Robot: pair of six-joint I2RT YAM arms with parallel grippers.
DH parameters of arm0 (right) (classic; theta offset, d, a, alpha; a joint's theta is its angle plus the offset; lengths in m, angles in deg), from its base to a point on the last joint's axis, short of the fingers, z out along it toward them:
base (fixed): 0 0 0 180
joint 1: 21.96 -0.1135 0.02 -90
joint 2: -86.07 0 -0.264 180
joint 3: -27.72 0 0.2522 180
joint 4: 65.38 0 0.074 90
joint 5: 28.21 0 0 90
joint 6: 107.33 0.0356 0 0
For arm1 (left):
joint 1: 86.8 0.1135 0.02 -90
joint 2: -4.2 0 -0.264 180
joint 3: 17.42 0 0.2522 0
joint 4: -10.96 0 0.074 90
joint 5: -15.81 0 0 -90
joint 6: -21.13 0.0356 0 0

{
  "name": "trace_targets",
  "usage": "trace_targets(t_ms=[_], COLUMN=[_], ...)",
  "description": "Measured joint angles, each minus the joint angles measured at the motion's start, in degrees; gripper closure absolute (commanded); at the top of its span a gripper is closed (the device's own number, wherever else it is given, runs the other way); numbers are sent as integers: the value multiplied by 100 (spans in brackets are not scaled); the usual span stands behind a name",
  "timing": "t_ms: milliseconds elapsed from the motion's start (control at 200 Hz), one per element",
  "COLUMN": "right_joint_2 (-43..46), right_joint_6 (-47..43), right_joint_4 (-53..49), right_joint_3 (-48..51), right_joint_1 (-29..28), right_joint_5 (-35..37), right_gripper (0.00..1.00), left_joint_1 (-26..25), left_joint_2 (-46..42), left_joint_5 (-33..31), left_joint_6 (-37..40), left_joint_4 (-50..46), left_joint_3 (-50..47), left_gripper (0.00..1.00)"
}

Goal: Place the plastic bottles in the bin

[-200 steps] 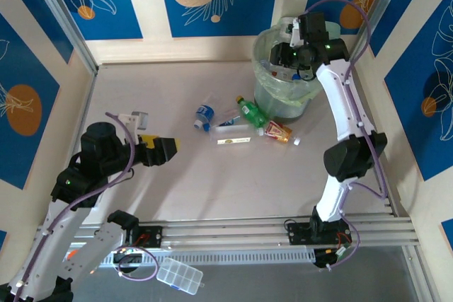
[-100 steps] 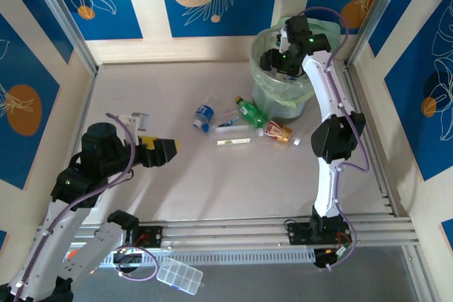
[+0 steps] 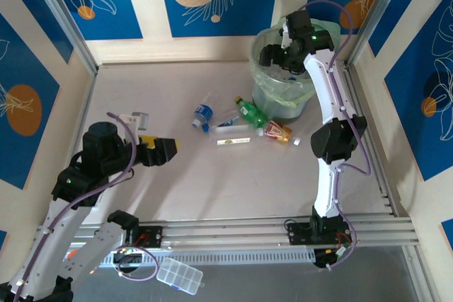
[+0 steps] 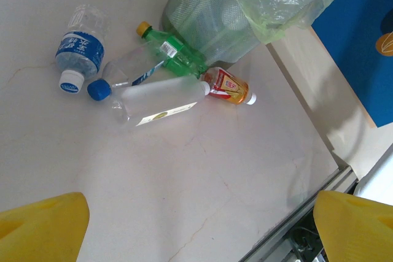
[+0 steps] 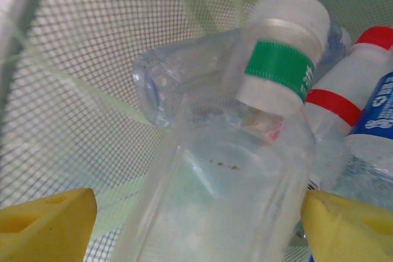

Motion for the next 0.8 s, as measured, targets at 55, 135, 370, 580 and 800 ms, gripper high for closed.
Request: trace_targets(t_ms=[55, 135, 370, 580, 800], right_joint_2=[116, 345, 1128, 2055, 3397], right_joint_6=[0, 0, -2, -52, -271], right_joint_4=[-9, -11, -2, 367, 1202], right_joint_3=[-37, -68, -61, 787, 2994], right_joint_1=[-11, -26, -138, -560, -1823], right_joint_5=[90, 195, 361, 354, 372], right_gripper=[13, 13, 15, 27, 35], left_joint_1=[0, 0, 0, 0, -4], left_joint_2=[-2, -7, -11, -2, 542], left_joint_5=[-17, -42, -46, -109, -310], left_joint_6=[-2, -2, -2, -2, 107], left_joint_4=[0, 0, -24, -24, -11], left_joint_3=[0, 0, 0, 0, -7], left_gripper=[6, 5, 5, 5, 7])
